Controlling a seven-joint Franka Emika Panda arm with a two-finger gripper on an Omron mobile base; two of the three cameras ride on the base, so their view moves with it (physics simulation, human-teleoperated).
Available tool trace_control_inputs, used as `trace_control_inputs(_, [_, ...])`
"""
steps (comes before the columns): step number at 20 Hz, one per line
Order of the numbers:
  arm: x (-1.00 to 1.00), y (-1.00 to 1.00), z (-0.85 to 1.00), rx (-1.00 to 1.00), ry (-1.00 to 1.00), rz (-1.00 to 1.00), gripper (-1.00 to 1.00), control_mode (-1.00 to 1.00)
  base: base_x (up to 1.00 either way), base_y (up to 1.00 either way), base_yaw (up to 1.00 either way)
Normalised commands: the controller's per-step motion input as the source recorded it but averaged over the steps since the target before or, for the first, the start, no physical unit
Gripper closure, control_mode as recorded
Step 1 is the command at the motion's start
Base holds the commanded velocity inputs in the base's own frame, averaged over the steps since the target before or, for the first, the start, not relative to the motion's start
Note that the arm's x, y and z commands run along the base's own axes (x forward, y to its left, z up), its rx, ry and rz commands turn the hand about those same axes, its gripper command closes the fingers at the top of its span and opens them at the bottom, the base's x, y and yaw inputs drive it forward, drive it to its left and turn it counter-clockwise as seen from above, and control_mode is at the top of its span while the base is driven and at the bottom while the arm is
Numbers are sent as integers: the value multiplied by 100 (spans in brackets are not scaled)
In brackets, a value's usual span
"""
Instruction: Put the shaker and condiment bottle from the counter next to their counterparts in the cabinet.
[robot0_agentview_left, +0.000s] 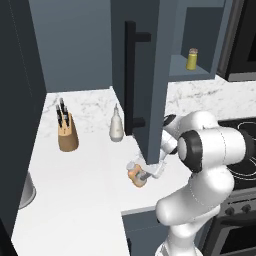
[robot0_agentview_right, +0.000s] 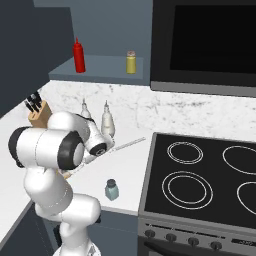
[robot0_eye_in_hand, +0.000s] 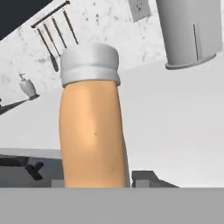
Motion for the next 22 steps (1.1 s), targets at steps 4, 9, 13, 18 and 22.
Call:
trace_control_inputs(4, [-3, -32, 34, 6, 0, -43, 100, -100, 0, 0, 0])
trace_control_inputs(9, [-7, -21, 47, 5, 0, -48, 100, -100, 0, 0, 0])
trace_control_inputs(13, [-13, -1, 62, 0, -12, -45, 100, -100, 0, 0, 0])
trace_control_inputs(18, [-9, 0, 66, 0, -14, -35, 100, -100, 0, 0, 0])
trace_control_inputs(22, [-1, 0, 70, 0, -13, -29, 100, -100, 0, 0, 0])
